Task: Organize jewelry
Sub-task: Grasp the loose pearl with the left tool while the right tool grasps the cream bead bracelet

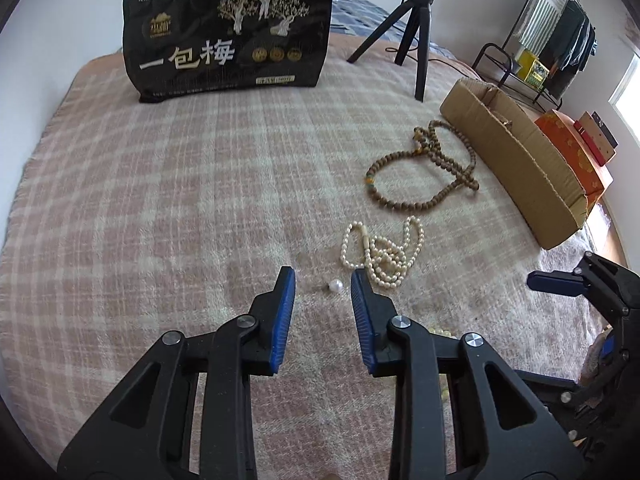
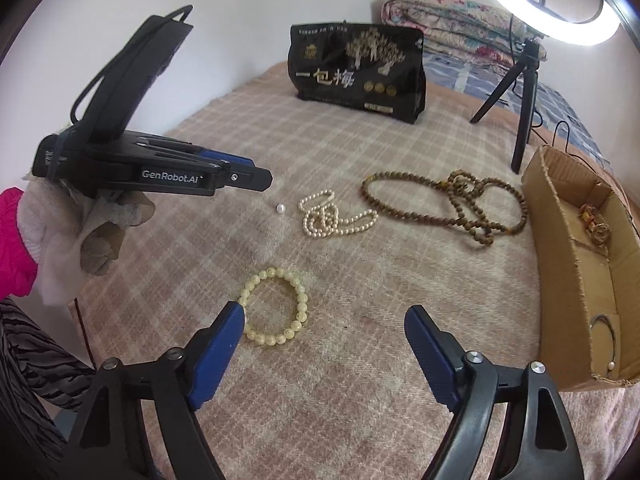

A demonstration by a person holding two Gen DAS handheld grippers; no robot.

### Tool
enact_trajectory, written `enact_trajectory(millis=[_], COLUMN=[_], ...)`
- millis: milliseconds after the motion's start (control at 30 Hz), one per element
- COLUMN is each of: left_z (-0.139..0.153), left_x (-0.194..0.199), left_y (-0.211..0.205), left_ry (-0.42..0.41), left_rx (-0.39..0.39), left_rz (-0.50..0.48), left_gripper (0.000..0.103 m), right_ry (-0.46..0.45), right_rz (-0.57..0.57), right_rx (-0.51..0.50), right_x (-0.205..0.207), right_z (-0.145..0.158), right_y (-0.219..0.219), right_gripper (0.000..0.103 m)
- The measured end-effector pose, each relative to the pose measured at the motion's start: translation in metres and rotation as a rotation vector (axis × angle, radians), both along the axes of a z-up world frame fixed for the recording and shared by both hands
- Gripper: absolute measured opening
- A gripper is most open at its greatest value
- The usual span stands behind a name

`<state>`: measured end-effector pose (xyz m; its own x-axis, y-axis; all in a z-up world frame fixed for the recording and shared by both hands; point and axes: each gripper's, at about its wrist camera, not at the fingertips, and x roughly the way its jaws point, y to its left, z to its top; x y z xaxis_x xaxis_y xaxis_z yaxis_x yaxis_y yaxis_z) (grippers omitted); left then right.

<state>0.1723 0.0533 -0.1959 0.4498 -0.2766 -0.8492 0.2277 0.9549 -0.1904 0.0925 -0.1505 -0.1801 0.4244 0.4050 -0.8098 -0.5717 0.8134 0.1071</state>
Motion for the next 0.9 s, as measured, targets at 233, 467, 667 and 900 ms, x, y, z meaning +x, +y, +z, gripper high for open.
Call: enact_trajectory(millis=[233, 467, 667, 900], left_z=[-0.016, -0.024, -0.032, -0.033], left_x=[0.001, 0.005, 0.006, 0.006], left_y=[-0.01, -0.019, -0.023, -0.025], left_ry=[0.017, 0.022, 0.023, 0.012], left_rx=[0.035, 0.062, 0.089, 0.108], left_rz=[-0.036, -0.054, -0.065, -0.071], left_gripper=[0.022, 0.02, 0.011, 0.009], right_ry=[0.053, 0.081, 0.094, 0.086], right_rz=[0.024, 0.031, 0.037, 0.041], right_rx=[-0.034, -0.034, -0.046, -0.053], right_x=[0.009, 0.016, 0.021, 0.022], right_z=[-0.02, -0.029, -0.036, -0.037], right_y=[0.012, 0.018, 0.025, 0.029], right_gripper=[0.067, 0.059, 0.05, 0.039])
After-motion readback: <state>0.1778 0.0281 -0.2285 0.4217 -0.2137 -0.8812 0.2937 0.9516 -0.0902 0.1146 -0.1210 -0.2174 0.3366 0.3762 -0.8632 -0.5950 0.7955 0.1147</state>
